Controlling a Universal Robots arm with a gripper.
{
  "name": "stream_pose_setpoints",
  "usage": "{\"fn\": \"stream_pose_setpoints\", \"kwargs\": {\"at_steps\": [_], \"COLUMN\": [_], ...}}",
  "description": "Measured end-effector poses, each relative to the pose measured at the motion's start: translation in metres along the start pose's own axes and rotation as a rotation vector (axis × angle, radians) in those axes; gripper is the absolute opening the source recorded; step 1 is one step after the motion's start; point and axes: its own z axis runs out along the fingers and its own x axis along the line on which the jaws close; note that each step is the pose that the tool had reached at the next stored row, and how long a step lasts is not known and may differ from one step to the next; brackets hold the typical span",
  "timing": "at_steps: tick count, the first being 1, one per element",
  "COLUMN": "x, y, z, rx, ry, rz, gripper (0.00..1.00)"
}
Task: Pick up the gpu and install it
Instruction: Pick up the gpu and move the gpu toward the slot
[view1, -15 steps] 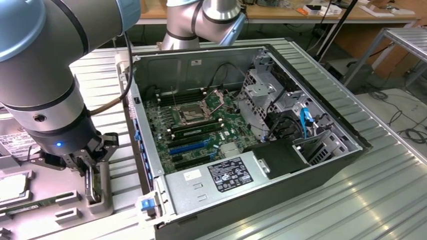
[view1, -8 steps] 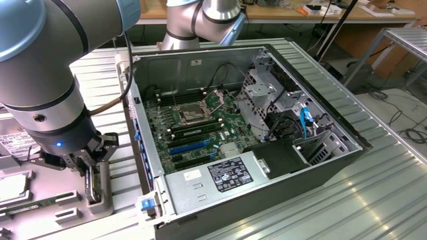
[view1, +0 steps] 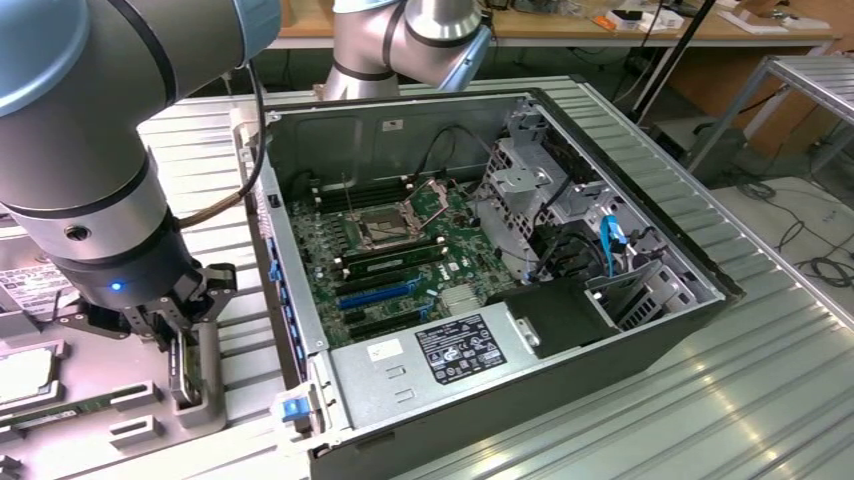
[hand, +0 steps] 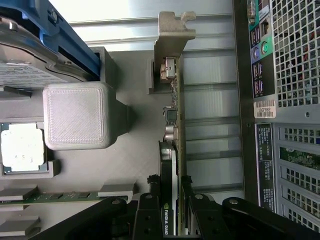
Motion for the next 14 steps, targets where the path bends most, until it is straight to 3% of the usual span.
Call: {"fn": "stream_pose_setpoints", "kwargs": {"at_steps": [14], "x": [-0.001], "y": [0.001], "z": [-0.0232], "rx": [-0.0036], "ry": [0.0014], "rz": [0.0], "gripper": [0.27]}}
